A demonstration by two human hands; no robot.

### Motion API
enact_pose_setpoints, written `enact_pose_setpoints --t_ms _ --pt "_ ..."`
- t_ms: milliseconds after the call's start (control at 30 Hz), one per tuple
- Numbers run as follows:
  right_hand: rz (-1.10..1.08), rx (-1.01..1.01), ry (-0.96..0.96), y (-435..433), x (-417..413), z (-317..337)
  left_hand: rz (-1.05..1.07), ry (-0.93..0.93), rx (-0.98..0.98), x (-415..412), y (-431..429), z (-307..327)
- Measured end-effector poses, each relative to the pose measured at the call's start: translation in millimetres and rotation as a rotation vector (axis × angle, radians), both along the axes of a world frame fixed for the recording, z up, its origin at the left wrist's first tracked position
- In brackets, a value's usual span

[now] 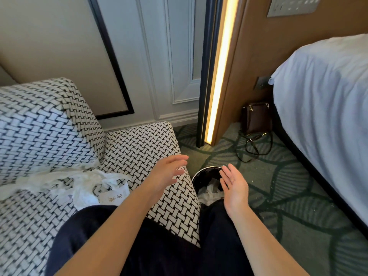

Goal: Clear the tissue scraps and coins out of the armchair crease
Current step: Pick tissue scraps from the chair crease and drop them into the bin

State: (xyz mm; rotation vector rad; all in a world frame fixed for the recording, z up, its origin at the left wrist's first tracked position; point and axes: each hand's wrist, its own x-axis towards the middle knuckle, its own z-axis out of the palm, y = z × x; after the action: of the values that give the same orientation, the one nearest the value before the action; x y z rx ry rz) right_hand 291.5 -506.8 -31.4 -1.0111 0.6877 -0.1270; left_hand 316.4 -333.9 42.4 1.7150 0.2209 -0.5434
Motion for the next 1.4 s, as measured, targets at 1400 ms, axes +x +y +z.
enact_pose_setpoints --t_ms 1400 --pt "1.539 -1.386 0.062 306.7 10.3 44.5 0.758 0.053 -0.189 -107.4 273.3 -27.9"
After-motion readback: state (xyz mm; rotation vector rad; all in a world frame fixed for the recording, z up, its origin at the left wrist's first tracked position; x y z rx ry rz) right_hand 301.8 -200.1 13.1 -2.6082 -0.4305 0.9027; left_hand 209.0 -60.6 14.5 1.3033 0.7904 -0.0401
